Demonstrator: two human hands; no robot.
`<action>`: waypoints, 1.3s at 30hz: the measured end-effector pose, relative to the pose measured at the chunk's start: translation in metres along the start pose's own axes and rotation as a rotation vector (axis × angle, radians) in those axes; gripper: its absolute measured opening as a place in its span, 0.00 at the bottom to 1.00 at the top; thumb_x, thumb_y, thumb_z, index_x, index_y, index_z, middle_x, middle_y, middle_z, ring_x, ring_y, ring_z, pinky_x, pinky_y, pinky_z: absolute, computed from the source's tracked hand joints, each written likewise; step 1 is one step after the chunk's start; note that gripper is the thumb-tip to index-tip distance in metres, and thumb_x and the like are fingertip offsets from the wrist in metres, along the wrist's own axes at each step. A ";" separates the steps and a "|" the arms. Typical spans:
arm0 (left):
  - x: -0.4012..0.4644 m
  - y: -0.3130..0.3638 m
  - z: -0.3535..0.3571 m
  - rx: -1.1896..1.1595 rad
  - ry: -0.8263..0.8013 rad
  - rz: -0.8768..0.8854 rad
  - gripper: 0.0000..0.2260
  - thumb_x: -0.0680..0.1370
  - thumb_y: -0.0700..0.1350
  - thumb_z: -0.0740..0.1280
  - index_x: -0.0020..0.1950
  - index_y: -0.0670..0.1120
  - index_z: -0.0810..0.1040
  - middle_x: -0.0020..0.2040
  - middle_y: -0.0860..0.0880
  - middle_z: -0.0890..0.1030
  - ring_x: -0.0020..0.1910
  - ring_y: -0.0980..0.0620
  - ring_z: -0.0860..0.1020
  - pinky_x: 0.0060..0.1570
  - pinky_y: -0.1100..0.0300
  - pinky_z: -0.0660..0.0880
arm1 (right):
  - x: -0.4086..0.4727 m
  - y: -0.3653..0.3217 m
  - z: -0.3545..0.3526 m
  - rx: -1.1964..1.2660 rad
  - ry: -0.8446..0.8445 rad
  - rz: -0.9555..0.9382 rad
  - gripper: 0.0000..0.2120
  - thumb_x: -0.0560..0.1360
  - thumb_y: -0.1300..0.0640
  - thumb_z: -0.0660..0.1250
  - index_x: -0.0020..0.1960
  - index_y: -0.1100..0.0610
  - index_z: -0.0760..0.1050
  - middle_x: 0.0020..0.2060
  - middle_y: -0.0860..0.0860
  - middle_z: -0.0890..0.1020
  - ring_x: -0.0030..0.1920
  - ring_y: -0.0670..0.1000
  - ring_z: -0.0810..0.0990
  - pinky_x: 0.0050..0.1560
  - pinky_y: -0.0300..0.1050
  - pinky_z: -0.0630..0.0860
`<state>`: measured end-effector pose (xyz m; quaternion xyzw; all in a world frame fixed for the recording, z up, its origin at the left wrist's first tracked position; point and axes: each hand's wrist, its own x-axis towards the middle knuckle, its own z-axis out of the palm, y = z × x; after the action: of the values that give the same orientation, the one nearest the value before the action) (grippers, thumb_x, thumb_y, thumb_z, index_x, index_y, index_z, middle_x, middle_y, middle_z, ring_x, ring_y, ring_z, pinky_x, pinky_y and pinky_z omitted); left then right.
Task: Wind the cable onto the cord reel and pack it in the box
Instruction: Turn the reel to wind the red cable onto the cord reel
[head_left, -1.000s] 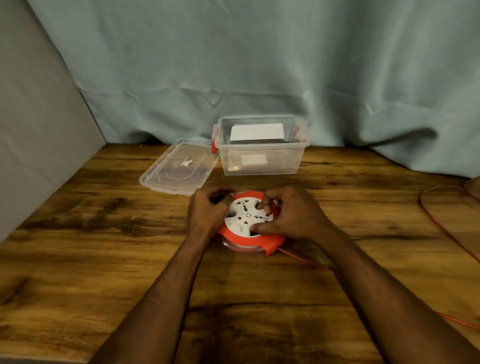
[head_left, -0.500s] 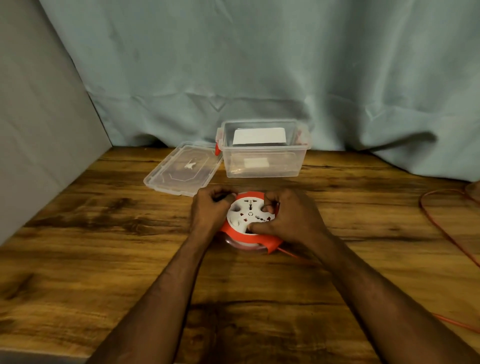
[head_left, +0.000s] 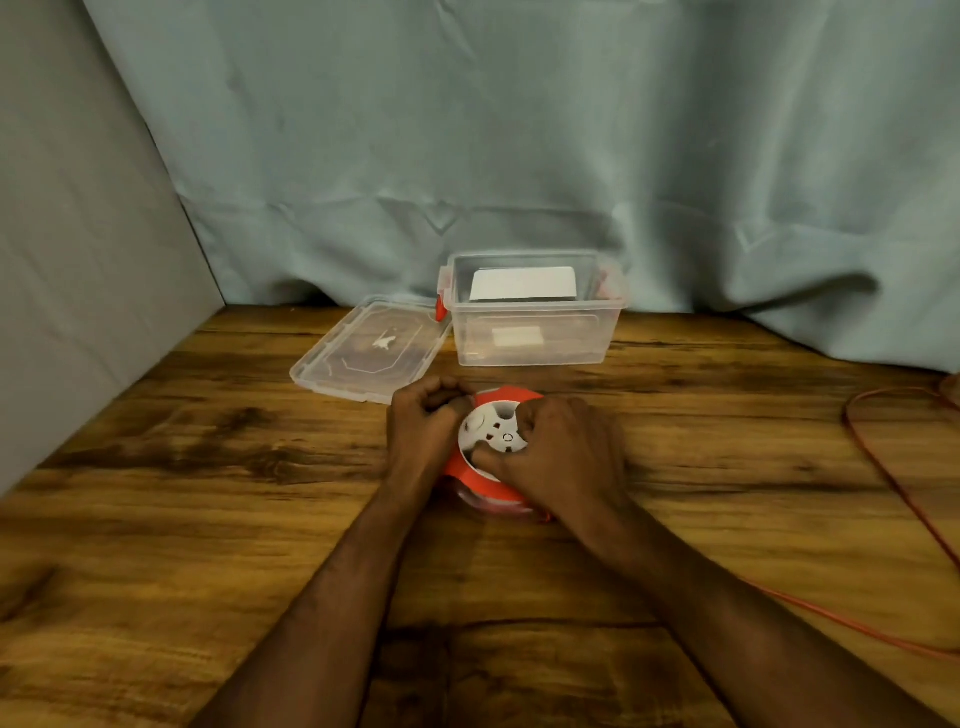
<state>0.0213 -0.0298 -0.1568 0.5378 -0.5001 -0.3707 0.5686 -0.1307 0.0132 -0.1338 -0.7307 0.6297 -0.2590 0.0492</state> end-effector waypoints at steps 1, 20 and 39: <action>-0.001 0.002 0.000 -0.063 0.002 -0.022 0.07 0.75 0.36 0.69 0.48 0.42 0.86 0.45 0.46 0.87 0.47 0.47 0.85 0.50 0.48 0.83 | 0.000 0.000 0.003 0.008 0.026 0.005 0.30 0.67 0.25 0.70 0.55 0.49 0.84 0.55 0.45 0.86 0.52 0.50 0.82 0.57 0.47 0.75; 0.031 0.001 0.014 -0.332 -0.120 -0.034 0.14 0.77 0.29 0.65 0.60 0.40 0.82 0.56 0.46 0.87 0.56 0.49 0.85 0.51 0.55 0.83 | 0.074 0.061 -0.039 0.218 -0.369 -0.374 0.25 0.67 0.52 0.81 0.56 0.43 0.71 0.59 0.41 0.81 0.58 0.49 0.82 0.46 0.51 0.86; 0.031 -0.001 0.021 -0.392 -0.080 0.052 0.16 0.74 0.26 0.64 0.57 0.39 0.83 0.55 0.43 0.86 0.54 0.47 0.85 0.46 0.60 0.82 | 0.032 0.038 -0.017 -0.068 0.083 -0.204 0.29 0.63 0.31 0.76 0.27 0.52 0.66 0.29 0.46 0.75 0.37 0.48 0.78 0.33 0.43 0.69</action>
<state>0.0078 -0.0648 -0.1545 0.3885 -0.4541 -0.4674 0.6514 -0.1699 -0.0205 -0.1239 -0.7809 0.5620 -0.2712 -0.0282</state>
